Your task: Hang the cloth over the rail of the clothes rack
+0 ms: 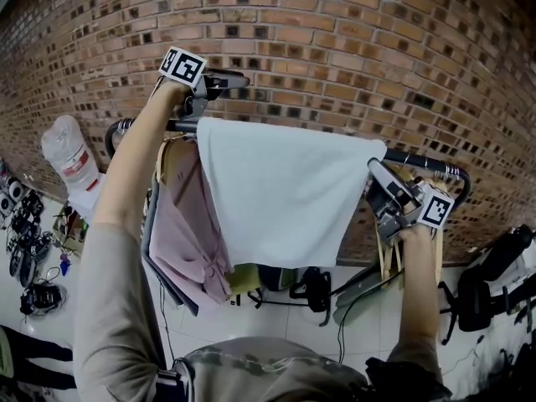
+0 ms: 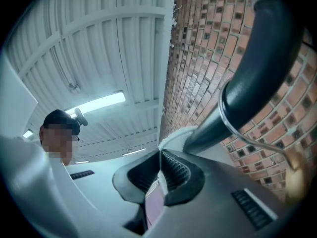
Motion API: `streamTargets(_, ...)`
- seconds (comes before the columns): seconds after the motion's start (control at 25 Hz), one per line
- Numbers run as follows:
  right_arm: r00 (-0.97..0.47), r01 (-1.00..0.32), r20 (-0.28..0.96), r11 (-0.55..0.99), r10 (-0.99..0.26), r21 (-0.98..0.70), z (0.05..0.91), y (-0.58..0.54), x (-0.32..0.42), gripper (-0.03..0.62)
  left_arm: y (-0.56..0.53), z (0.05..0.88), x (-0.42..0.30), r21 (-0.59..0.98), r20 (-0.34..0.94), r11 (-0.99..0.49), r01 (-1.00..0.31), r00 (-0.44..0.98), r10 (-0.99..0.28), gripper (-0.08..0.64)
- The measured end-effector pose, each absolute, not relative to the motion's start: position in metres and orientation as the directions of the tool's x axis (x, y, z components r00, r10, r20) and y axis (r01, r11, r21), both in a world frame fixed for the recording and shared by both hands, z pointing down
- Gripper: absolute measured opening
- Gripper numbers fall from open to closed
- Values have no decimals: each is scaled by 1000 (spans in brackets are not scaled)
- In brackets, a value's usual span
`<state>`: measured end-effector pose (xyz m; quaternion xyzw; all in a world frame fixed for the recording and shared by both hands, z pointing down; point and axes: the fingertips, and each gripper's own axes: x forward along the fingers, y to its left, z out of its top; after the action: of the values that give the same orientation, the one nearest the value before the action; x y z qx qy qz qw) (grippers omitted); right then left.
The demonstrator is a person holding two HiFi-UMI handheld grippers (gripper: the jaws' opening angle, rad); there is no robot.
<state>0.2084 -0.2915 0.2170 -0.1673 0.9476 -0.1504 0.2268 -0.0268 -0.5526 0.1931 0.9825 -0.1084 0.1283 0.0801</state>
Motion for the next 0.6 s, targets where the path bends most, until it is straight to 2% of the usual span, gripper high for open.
streamTargets(0.16,-838,-245,-388,900,-383,-359,216,-293,212,18,-542,140,-37,-50,213,-965,-258,941,-263,229)
streamTargets(0.36,-834,-241,-399,902,-381,-357,216,-293,215,18,-469,48,-44,-207,12,-952,-227,972,-234,227)
streamTargets(0.48,-836,-242,-398,904,-379,-352,218,-293,211,18,-412,38,-62,-218,-106,-934,-284,958,-266,227)
streamTargets(0.6,-841,-243,-390,906,-375,-347,217,-291,209,18,-357,70,-74,-223,-135,-915,-336,940,-312,227)
